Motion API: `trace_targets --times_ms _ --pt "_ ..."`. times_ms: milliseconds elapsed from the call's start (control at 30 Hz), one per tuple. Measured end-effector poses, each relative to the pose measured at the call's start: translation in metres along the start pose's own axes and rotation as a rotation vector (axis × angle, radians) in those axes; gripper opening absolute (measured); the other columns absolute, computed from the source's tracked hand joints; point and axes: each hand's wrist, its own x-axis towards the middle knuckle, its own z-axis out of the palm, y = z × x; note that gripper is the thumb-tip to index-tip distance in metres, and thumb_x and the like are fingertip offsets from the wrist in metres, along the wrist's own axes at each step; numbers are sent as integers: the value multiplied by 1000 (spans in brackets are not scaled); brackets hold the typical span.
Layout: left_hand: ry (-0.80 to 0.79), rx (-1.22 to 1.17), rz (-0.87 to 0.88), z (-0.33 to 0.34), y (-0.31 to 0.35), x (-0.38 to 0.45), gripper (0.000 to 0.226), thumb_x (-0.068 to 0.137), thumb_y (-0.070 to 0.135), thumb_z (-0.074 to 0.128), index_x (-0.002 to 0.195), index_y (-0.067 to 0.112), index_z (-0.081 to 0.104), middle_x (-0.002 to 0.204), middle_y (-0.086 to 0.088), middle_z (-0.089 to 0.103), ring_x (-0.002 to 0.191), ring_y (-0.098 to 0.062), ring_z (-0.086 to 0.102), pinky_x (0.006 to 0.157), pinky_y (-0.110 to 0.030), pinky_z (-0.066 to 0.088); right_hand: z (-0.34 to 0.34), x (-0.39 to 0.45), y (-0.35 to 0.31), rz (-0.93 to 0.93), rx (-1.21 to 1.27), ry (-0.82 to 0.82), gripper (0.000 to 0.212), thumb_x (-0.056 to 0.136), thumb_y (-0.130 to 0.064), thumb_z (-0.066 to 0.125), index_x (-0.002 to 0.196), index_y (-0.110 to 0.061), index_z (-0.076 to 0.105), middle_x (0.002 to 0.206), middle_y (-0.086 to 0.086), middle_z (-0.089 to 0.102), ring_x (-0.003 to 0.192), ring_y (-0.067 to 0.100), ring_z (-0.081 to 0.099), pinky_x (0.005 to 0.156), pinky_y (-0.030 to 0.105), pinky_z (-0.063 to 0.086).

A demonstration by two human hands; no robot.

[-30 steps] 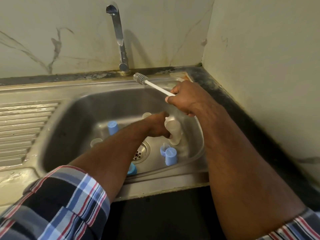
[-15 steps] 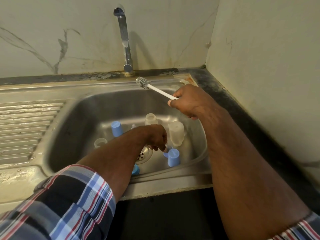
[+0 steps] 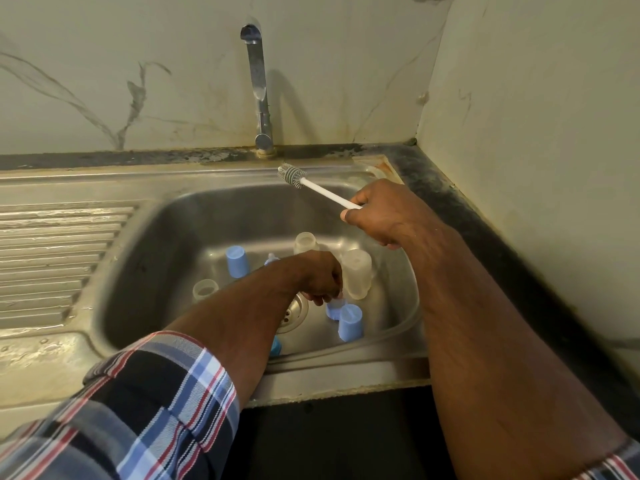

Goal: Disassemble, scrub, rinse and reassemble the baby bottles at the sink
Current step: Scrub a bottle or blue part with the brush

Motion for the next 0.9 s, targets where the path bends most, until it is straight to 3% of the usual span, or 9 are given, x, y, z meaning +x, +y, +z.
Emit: trace_targets --times_ms 167,333,433,600,767,900 --pt "117 -265 -34 -30 -12 -23 11 92 4 65 94 12 73 91 -9 71 68 -20 71 56 -24 55 -3 -3 -4 -29 42 19 28 96 -34 64 118 -18 71 71 -3 62 57 11 56 52 23 43" --pt "302 -642 -73 -68 -45 -73 9 95 10 65 101 10 71 99 -20 75 89 -34 76 75 -36 63 1 -7 -16 -94 119 5 31 99 -41 59 121 -23 69 66 -3 60 52 11 54 45 23 41" --pt "449 -1019 -52 -79 -77 -107 24 96 24 66 111 5 67 104 -19 74 87 -34 76 73 -39 63 9 -9 -25 -111 194 -54 28 100 -42 57 122 -28 68 69 1 63 55 15 56 48 26 48" --pt "511 -1634 108 -87 -107 -129 22 101 25 58 108 4 57 113 -25 69 84 -36 76 62 -34 63 27 -17 -41 -113 356 -142 26 99 -35 60 124 -30 64 75 7 66 58 17 58 56 31 53" --pt "553 -1808 130 -97 -116 -124 29 103 30 56 110 3 60 103 -19 70 76 -30 76 55 -25 60 37 -22 -46 -175 290 -161 33 100 -30 59 132 -36 59 87 7 69 61 13 60 49 20 47" --pt "561 -1928 205 -103 -122 -120 34 98 25 65 119 -2 63 100 -20 73 84 -30 75 72 -31 64 38 -23 -45 -248 224 -117 36 97 -29 62 132 -40 61 77 -18 62 61 -7 58 57 15 42"
